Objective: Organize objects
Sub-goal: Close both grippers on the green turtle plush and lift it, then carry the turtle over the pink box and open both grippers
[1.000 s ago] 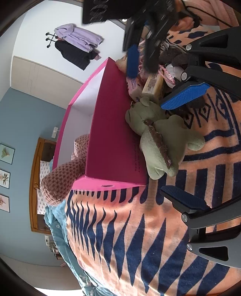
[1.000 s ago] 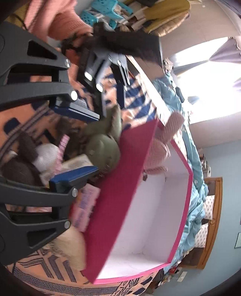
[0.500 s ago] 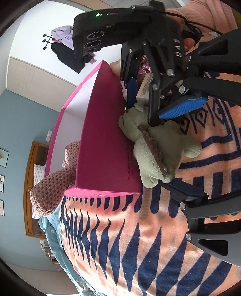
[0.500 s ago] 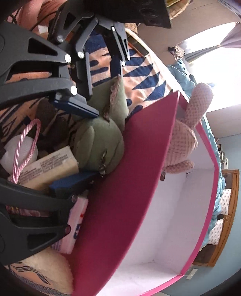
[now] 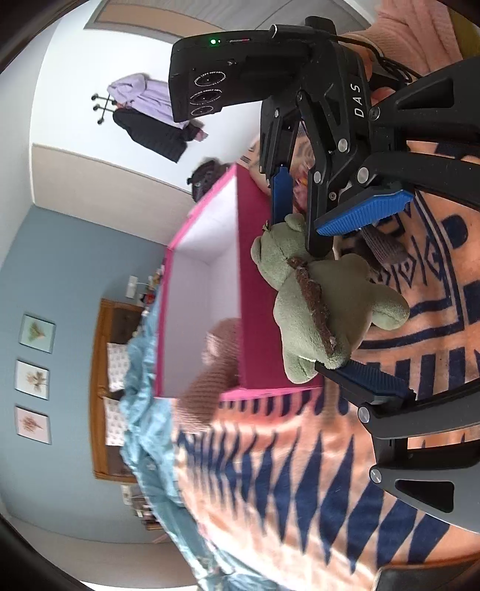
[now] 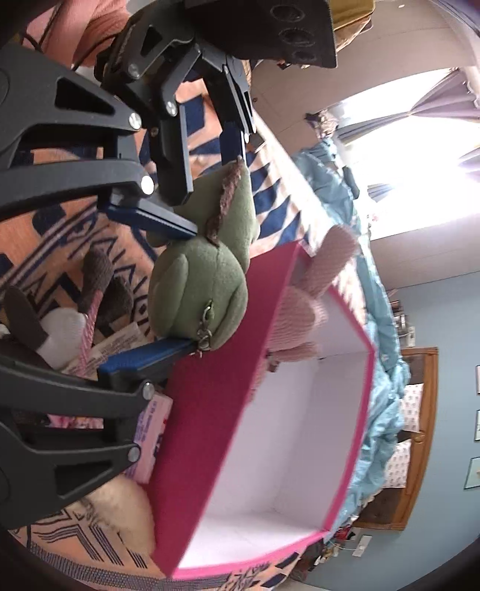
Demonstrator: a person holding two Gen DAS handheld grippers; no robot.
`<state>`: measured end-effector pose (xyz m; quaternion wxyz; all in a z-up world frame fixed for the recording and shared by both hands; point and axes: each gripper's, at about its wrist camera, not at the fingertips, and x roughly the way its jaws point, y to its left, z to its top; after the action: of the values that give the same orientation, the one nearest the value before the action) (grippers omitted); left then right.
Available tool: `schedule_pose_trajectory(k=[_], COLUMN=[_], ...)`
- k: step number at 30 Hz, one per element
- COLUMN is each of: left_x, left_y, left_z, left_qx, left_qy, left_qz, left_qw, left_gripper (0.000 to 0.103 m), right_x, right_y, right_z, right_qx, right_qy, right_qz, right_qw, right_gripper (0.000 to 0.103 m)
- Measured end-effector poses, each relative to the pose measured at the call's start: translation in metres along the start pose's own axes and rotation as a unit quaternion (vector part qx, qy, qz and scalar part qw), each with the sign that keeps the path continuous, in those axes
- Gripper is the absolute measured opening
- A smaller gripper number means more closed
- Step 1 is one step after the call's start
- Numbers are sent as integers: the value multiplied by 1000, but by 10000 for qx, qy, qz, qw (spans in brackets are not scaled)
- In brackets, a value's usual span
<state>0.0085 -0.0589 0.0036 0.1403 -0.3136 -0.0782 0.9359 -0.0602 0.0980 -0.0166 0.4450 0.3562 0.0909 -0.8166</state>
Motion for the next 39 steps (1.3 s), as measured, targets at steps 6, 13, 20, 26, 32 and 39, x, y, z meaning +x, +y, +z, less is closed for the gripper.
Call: schedule_pose_trajectory(k=[6,13,20,26,32,39], left_x=[-22,-26,-3,29,65,104], left_y=[-15,-23,-18,-9,10,35], left_z=[25,68,115,135,144,149], left_qx=[388,785,935,920,731,403], left_qy=[-339,-707,-794,-626,-326,63], left_qz=[20,109,243,377,385,297], left_qw=[9987,9943,9921,9931,9960,9987], left_gripper=[68,68,68,68,68,68], right_x=[-36,-65,-66,-44,-15,20], right_y=[12,7,-18,-47,-74,-105], right_z=[11,34,68,91,106,111], right_qx=[-102,-130,23,233,469,831], right_qy=[-392,-809,-1003,-840,-573,-234], right_qz=[-66,-152,-201,-225,-230,-146], right_qw=[9992,9965,9948,9959,9970,9962], right_gripper=[57,57,57,57,56,55])
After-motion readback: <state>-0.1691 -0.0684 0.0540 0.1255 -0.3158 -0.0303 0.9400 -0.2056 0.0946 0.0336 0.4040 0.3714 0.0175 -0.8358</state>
